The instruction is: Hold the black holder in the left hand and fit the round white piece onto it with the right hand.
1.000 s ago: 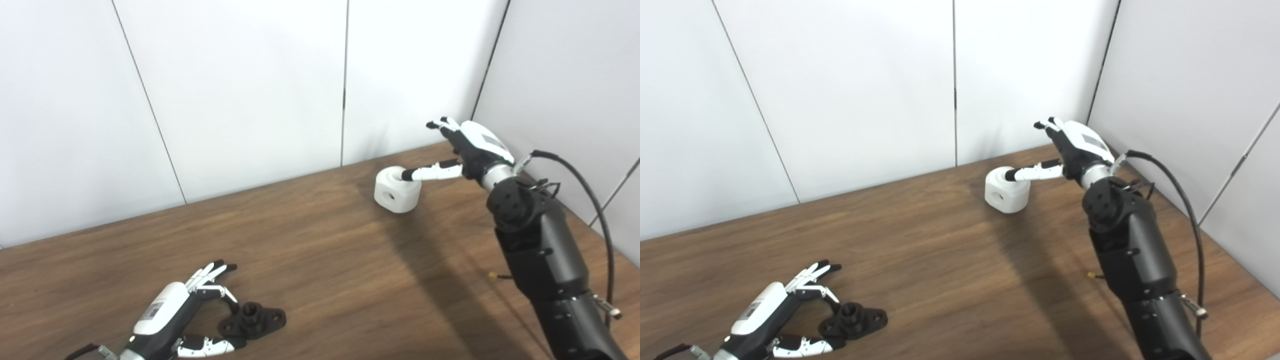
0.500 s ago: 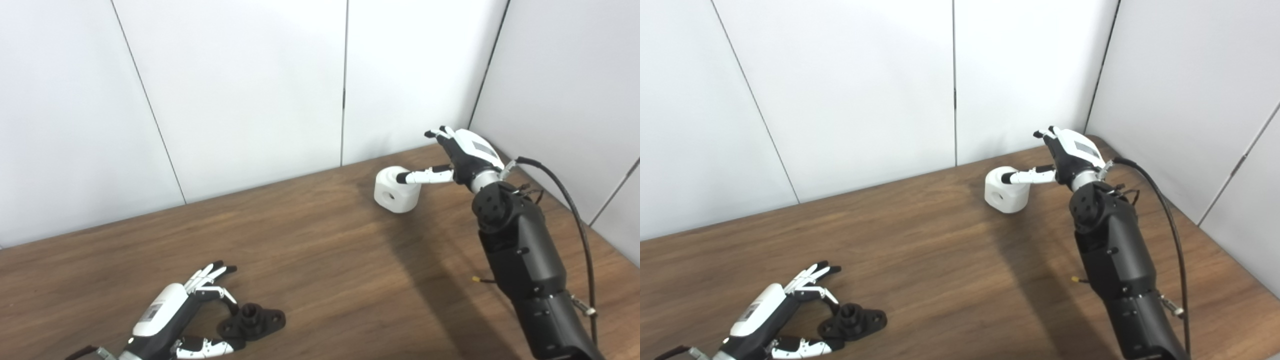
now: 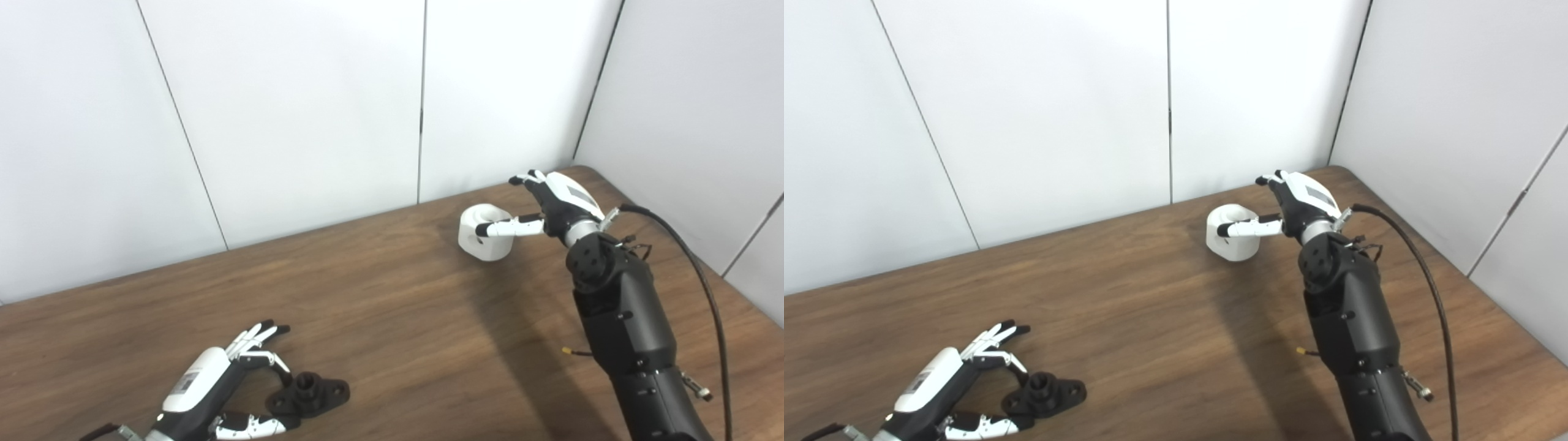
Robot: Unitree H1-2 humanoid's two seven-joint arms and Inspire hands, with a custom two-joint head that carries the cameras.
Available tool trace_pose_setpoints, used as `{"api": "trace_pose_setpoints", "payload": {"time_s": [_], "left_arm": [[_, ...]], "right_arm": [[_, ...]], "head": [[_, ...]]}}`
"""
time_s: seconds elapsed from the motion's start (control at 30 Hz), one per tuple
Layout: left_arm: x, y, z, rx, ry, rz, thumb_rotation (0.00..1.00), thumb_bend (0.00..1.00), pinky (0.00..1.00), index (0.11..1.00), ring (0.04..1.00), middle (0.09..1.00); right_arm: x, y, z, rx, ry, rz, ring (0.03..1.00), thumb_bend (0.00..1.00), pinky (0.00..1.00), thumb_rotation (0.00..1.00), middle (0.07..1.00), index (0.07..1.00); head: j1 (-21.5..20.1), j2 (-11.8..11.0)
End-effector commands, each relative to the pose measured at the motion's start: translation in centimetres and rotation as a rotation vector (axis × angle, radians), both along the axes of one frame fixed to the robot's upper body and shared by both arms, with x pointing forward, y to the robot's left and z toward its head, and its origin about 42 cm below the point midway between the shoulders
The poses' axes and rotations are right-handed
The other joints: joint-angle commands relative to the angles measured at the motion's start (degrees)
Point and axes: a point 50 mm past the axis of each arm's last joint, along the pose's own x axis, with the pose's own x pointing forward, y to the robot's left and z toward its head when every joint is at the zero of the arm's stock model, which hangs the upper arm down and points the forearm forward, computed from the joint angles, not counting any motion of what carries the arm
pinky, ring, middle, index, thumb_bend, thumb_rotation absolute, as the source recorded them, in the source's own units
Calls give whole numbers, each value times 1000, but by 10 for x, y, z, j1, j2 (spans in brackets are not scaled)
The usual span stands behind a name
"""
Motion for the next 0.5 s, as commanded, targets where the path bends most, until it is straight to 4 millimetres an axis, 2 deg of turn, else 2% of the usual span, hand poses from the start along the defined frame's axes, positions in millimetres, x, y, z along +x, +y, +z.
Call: {"api": "trace_pose_setpoints", "payload": {"time_s": [0.0,0.47], "left_arm": [[-32,31,-49,206,184,0,60,524,1000,482,1000,939],[-31,32,-49,214,183,3,60,524,1000,482,1000,940]], "right_arm": [[3,0,17,-14,-49,-15,918,1000,767,608,1000,870],[2,9,9,-24,-8,-35,922,1000,790,616,1000,869]], "head": [[-1,0],[2,6]]}}
